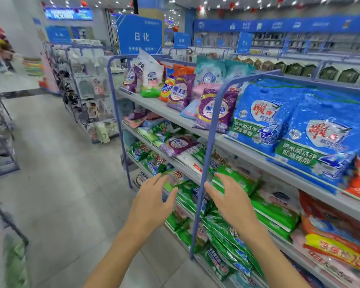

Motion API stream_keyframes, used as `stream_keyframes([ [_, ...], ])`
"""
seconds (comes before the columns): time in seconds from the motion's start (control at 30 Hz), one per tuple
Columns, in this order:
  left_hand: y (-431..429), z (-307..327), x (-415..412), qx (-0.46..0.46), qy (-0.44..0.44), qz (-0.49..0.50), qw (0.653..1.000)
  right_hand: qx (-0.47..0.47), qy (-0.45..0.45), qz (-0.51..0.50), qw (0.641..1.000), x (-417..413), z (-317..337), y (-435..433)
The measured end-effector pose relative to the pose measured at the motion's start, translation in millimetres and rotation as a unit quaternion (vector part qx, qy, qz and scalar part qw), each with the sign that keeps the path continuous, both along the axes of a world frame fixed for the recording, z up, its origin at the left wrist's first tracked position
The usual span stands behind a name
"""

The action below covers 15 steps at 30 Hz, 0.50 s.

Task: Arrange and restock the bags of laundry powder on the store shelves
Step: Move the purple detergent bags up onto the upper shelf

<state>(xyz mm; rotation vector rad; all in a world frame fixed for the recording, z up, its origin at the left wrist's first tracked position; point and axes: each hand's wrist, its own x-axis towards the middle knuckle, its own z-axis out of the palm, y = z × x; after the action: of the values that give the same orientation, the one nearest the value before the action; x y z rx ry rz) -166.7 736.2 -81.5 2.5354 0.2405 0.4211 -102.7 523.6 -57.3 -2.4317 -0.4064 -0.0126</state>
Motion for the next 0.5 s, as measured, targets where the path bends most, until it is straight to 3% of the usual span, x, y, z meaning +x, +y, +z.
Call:
stream_keyframes([
  [0.33, 71.2, 9.8, 162.1, 0.008, 0.002, -0.058, 0.998, 0.067, -0.011, -0.054, 0.996, 146.1, 5.5, 84.9],
  [0.5, 86.2, 27.1, 233.6, -0.043, -0.008, -0.100, 0.994, 0.099, -0.016, -0.081, 0.992, 190.1, 9.5, 112.8],
])
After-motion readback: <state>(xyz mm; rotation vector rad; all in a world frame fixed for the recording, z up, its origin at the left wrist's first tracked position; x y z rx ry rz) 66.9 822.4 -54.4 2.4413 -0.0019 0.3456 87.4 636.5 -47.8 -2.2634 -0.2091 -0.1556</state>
